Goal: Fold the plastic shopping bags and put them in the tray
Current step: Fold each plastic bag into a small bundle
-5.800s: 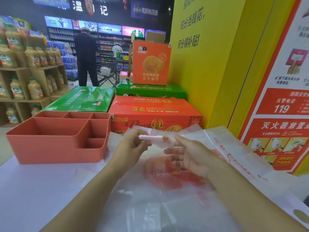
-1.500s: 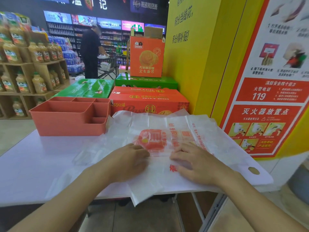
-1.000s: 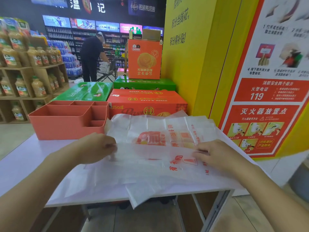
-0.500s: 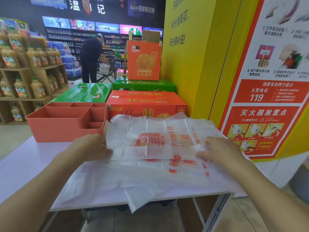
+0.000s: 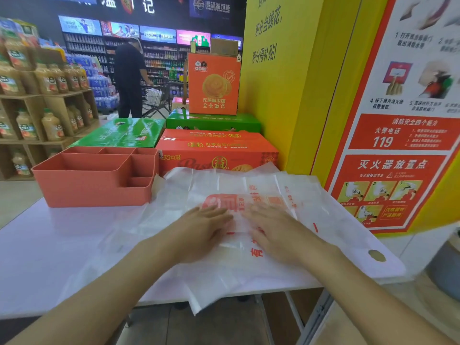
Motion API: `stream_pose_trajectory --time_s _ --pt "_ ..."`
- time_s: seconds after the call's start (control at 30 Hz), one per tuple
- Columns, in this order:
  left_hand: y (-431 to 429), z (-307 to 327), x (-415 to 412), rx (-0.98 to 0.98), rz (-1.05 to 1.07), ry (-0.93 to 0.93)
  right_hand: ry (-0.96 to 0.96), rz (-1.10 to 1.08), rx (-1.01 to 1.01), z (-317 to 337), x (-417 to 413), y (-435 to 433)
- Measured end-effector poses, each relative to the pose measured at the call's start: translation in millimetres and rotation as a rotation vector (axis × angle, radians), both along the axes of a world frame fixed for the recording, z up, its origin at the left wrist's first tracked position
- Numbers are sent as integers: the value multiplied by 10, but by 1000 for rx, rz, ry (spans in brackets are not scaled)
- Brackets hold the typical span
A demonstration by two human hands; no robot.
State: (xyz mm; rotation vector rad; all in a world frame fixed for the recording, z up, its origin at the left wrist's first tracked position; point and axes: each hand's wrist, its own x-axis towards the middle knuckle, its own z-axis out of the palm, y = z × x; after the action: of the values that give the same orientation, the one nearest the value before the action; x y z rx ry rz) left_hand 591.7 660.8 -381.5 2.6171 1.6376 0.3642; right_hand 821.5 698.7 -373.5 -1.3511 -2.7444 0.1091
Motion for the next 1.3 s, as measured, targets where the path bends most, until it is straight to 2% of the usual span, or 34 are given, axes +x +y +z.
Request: stream_pose_trajectory --time_s 0.1,0.23,0.47,0.57,0.7,0.77,0.83,0.93,1.03,1.3 --pt "-4 -90 72 -158 101 95 -42 -3 -86 -132 -76 23" --pt "22 -155 -24 -322 204 104 -101 -65 -160 -235 28 70" --pt "31 -164 -156 -401 280 98 -94 -127 -204 -263 313 122" --pt "42 -144 -152 -371 280 100 -42 -138 -180 -235 308 116" --pt "40 20 -110 -240 278 69 91 -101 -27 -121 300 66" --pt "17 102 -86 -222 244 127 98 -63 16 -75 291 31" --pt "1 122 -117 -197 184 174 87 -57 17 -55 297 20" --pt "19 61 -275 -182 195 85 74 -60 -17 -63 339 41" --pt "36 12 -410 -123 214 71 88 -73 -15 -81 411 83" --pt "63 168 -689 -58 304 -16 228 -200 25 11 629 149"
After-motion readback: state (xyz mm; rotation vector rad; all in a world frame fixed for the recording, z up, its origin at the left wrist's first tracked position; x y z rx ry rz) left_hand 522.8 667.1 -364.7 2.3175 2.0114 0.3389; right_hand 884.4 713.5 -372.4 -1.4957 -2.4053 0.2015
